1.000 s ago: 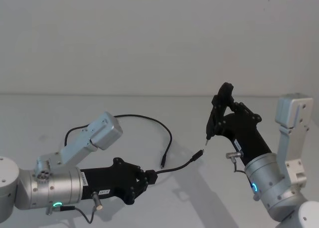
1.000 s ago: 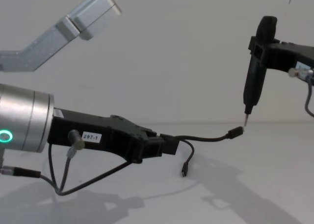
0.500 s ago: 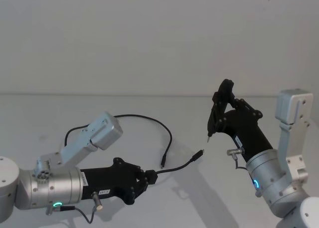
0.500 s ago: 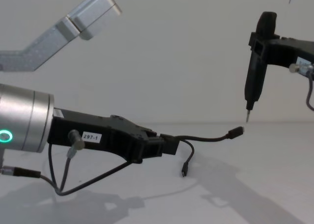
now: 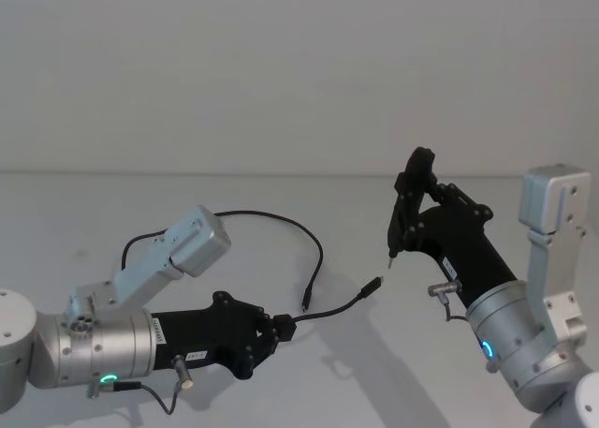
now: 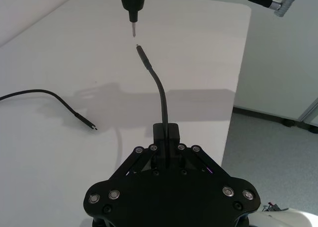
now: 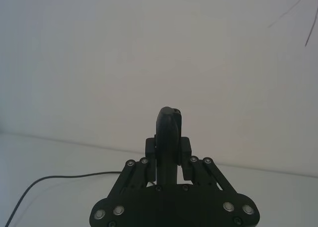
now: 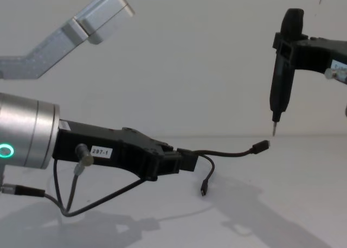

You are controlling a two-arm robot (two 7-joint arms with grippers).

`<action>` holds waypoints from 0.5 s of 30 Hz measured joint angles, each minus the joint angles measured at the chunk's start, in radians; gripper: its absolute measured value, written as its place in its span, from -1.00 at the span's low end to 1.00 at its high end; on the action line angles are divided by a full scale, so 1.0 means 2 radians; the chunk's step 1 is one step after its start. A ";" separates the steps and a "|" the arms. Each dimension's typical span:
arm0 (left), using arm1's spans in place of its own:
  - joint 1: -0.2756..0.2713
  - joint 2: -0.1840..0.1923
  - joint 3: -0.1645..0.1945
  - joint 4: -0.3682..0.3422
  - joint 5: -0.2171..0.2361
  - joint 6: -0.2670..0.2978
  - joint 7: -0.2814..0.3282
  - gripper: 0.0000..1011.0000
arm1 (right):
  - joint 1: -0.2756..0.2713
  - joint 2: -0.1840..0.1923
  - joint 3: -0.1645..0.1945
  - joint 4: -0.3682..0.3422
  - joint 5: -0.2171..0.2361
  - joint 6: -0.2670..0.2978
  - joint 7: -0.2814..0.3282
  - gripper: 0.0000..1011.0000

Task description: Pick up the data cable with the one hand.

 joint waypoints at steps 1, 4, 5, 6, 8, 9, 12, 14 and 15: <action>0.000 0.000 0.000 0.000 0.000 0.000 0.000 -0.92 | -0.001 0.000 0.000 -0.002 0.000 0.001 0.001 -0.45; 0.000 0.000 0.000 0.000 0.000 0.000 0.000 -0.92 | -0.005 0.001 0.000 -0.010 0.000 0.009 0.004 -0.45; 0.000 0.000 0.000 0.000 0.000 0.000 0.000 -0.92 | -0.005 0.001 0.000 -0.010 0.000 0.009 0.004 -0.45; 0.000 0.000 0.000 0.000 0.000 0.000 0.000 -0.92 | -0.006 0.001 0.000 -0.013 0.000 0.012 0.005 -0.45; 0.000 0.000 0.000 0.000 0.000 0.000 0.000 -0.92 | -0.008 0.001 0.000 -0.018 0.000 0.015 0.007 -0.45; 0.000 0.000 0.000 0.000 0.000 0.000 0.000 -0.92 | -0.008 0.001 0.001 -0.019 0.000 0.017 0.008 -0.45; 0.000 0.000 0.000 0.000 0.000 0.000 0.000 -0.92 | -0.010 0.001 0.001 -0.024 0.000 0.021 0.009 -0.45; 0.000 0.000 0.000 0.000 0.000 0.000 0.000 -0.92 | -0.011 0.001 0.001 -0.025 0.000 0.024 0.010 -0.45; 0.000 0.000 0.000 0.000 0.000 0.000 0.000 -0.92 | -0.012 0.001 0.001 -0.027 0.000 0.026 0.011 -0.45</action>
